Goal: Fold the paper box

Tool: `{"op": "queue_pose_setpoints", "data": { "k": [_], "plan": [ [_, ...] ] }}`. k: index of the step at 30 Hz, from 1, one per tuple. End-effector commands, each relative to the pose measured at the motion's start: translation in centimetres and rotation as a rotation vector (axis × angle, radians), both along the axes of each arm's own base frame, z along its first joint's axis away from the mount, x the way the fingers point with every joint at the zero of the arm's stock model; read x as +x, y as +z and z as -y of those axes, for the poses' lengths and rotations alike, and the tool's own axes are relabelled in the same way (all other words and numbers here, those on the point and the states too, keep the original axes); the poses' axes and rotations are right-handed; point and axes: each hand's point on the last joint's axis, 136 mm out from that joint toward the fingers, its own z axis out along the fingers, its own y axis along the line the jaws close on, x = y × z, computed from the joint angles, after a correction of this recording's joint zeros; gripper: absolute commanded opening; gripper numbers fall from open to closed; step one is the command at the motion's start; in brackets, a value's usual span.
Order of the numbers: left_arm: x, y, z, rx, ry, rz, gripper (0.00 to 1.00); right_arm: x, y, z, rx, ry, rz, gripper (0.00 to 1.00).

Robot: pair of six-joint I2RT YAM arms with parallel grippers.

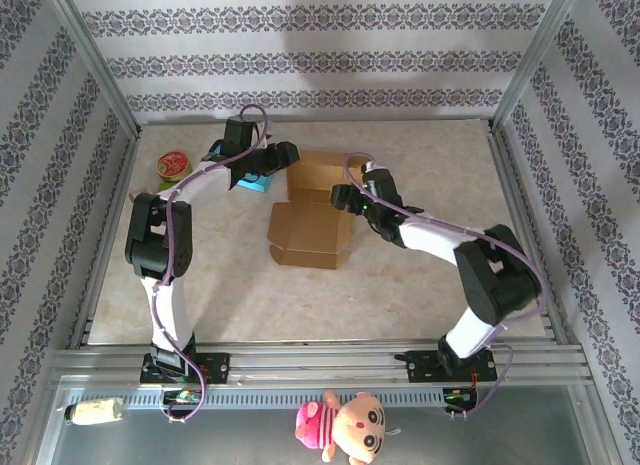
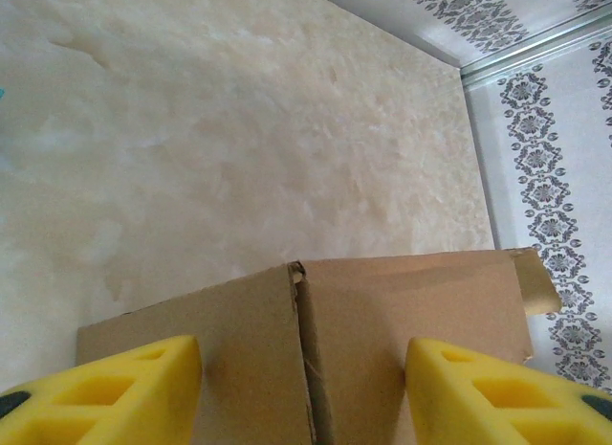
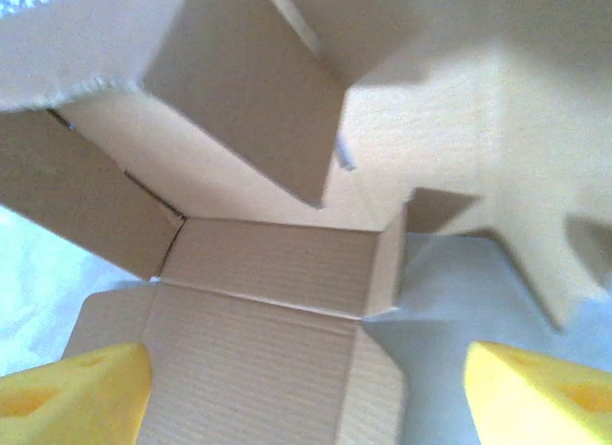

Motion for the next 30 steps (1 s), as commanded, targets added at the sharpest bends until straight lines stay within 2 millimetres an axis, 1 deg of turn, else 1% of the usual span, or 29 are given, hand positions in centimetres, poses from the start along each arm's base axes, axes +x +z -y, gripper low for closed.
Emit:
{"op": "queue_pose_setpoints", "data": {
  "k": [1, 4, 6, 8, 9, 10, 11, 12, 13, 15, 17, 19, 20, 22, 24, 25, 26, 27, 28, 30],
  "plan": [
    [-0.3, 0.5, 0.4, 0.022, -0.017, 0.009, 0.58, -0.4, -0.7, 3.6, -0.195, -0.091, 0.011, 0.91],
    [-0.3, 0.8, 0.4, 0.02, -0.016, 0.01, 0.58, 1.0, -0.7, 5.0, -0.34, -0.109, 0.027, 0.96],
    [-0.3, 0.9, 0.3, 0.027, -0.015, 0.014, 0.59, 2.4, -0.7, 5.8, -0.436, -0.141, 0.046, 0.98],
    [-0.4, 0.9, 0.3, 0.03, -0.015, 0.016, 0.59, 3.6, -0.8, 5.6, -0.475, -0.118, 0.054, 0.98],
    [-0.4, 1.0, 0.3, 0.031, -0.016, 0.018, 0.59, 4.2, -1.0, 5.4, -0.484, -0.106, 0.062, 0.94],
    [-0.4, 1.0, 0.2, 0.032, -0.013, 0.02, 0.59, 4.7, -1.1, 5.0, -0.477, -0.089, 0.073, 0.87],
    [-0.4, 1.0, 0.2, 0.032, -0.015, 0.021, 0.6, 5.1, -1.1, 5.0, -0.466, -0.088, 0.079, 0.77],
    [-0.4, 1.3, 0.2, 0.036, -0.018, 0.032, 0.61, 5.5, -1.2, 5.1, -0.451, -0.094, 0.085, 0.65],
    [-0.5, 1.6, 0.1, 0.044, -0.018, 0.043, 0.62, 5.7, -1.3, 5.2, -0.435, -0.099, 0.088, 0.55],
    [-0.7, 2.4, -0.2, 0.066, -0.013, 0.08, 0.63, 6.2, -1.4, 5.2, -0.401, -0.092, 0.09, 0.39],
    [-1.0, 3.2, -0.7, 0.095, 0.0, 0.114, 0.68, 6.5, -1.6, 5.2, -0.381, -0.08, 0.09, 0.25],
    [-1.5, 4.2, -1.5, 0.14, 0.015, 0.144, 0.77, 6.7, -1.7, 5.1, -0.372, -0.063, 0.085, 0.1],
    [-1.9, 4.6, -2.0, 0.165, 0.026, 0.155, 0.81, 6.8, -1.8, 5.1, -0.369, -0.06, 0.083, 0.05],
    [-3.1, 6.0, -3.4, 0.229, 0.064, 0.182, 0.88, 6.7, -1.7, 5.1, -0.368, -0.056, 0.081, 0.02],
    [-5.1, 7.0, -4.8, 0.288, 0.123, 0.194, 0.89, 6.6, -1.5, 5.0, -0.368, -0.048, 0.083, 0.02],
    [-6.5, 6.7, -5.1, 0.325, 0.156, 0.199, 0.87, 6.5, -1.4, 5.0, -0.368, -0.046, 0.081, 0.02],
    [-7.6, 6.3, -4.5, 0.346, 0.16, 0.21, 0.82, 6.3, -1.4, 5.0, -0.369, -0.038, 0.08, 0.03],
    [-8.8, 5.8, -3.4, 0.353, 0.149, 0.218, 0.75, 6.2, -1.2, 4.9, -0.367, -0.028, 0.083, 0.03],
    [-10.0, 4.9, -1.6, 0.34, 0.115, 0.214, 0.64, 5.9, -1.3, 4.9, -0.368, -0.023, 0.078, 0.03],
    [-11.6, 2.7, 2.5, 0.282, 0.04, 0.178, 0.43, 5.6, -1.4, 4.9, -0.37, -0.01, 0.069, 0.04]
  ]
}}
